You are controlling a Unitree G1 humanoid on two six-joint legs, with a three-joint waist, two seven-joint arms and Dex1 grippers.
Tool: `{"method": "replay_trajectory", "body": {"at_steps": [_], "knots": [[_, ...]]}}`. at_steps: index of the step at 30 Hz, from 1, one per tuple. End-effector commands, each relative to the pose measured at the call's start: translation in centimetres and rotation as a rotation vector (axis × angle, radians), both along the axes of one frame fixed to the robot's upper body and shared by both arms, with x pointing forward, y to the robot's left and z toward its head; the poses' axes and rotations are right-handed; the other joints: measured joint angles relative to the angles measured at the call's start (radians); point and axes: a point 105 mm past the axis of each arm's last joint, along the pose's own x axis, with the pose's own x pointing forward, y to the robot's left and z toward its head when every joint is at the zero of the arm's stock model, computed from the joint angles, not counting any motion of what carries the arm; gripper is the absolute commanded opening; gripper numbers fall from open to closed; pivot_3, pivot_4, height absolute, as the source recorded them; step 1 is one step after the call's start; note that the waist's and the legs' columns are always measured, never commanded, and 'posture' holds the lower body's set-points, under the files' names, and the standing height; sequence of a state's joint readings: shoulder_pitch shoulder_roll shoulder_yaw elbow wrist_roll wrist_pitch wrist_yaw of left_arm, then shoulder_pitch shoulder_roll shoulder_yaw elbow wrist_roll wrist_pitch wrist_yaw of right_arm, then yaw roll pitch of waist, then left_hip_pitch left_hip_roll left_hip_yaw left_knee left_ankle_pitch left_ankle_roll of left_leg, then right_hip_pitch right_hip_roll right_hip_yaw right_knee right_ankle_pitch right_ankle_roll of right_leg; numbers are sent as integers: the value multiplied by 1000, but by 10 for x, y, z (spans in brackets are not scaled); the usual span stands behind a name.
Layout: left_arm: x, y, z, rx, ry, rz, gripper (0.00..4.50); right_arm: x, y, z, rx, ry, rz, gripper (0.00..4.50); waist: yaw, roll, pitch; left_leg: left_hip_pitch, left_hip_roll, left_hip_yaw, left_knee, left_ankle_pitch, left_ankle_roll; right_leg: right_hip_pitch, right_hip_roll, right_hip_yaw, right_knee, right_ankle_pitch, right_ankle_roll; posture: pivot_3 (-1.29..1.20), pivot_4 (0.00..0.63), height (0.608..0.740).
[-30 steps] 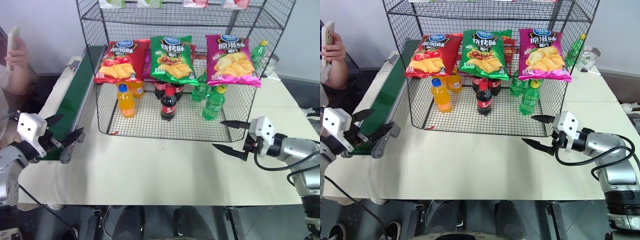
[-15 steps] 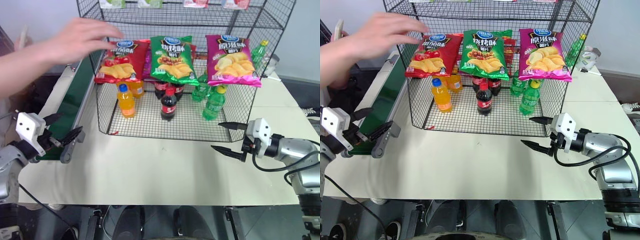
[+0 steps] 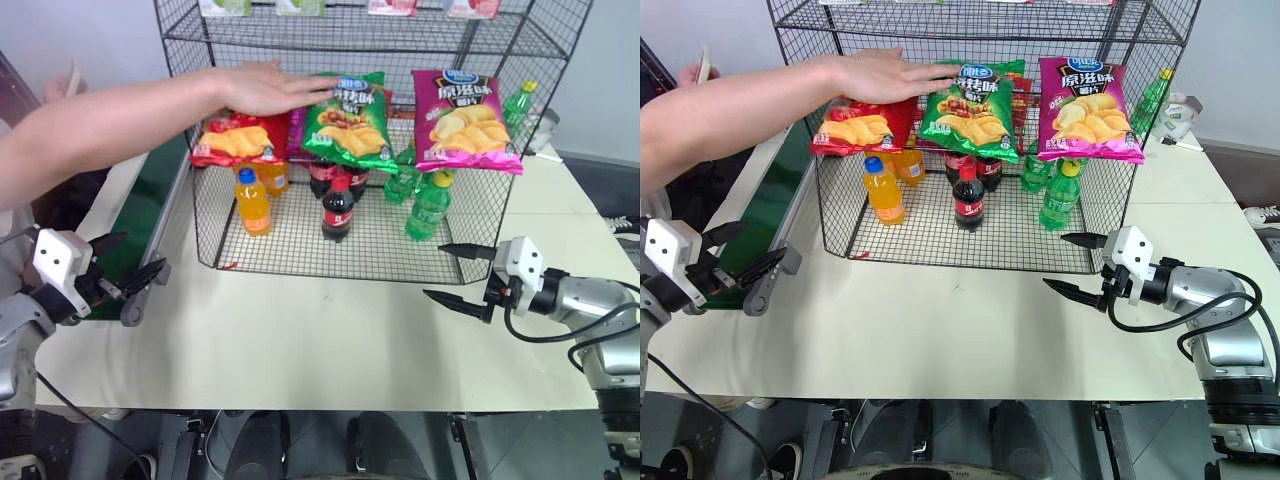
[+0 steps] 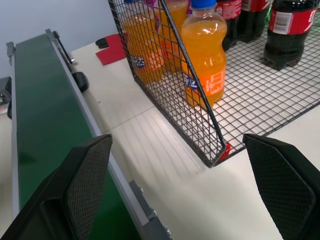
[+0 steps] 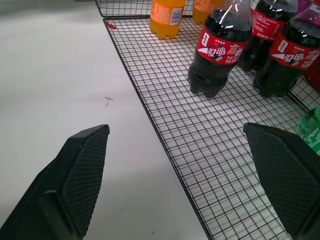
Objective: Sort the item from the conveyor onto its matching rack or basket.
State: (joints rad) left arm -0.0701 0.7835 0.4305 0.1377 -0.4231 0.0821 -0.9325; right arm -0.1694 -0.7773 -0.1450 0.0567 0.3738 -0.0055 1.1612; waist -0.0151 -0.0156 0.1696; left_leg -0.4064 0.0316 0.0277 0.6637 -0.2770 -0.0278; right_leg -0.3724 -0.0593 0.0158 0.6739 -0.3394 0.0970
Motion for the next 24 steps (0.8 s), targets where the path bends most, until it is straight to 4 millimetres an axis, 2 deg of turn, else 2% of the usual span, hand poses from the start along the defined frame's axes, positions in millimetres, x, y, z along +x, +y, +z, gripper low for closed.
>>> {"method": "replay_trajectory", "body": {"at_steps": [1, 24], "knots": [[5, -1, 18, 36, -50, -20, 4500, 0, -4, 7, -8, -32, 1, 4470, 2, 0, 0, 0, 0, 0, 0, 0, 0, 0, 0, 0, 0, 0, 0, 0, 150, 739], [1, -10, 9, 28, -42, -25, 4500, -3, -4, 5, -16, -37, -3, 4470, -1, 0, 0, 0, 0, 0, 1, 0, 0, 0, 0, 0, 1, 0, 0, 0, 150, 739]]}}
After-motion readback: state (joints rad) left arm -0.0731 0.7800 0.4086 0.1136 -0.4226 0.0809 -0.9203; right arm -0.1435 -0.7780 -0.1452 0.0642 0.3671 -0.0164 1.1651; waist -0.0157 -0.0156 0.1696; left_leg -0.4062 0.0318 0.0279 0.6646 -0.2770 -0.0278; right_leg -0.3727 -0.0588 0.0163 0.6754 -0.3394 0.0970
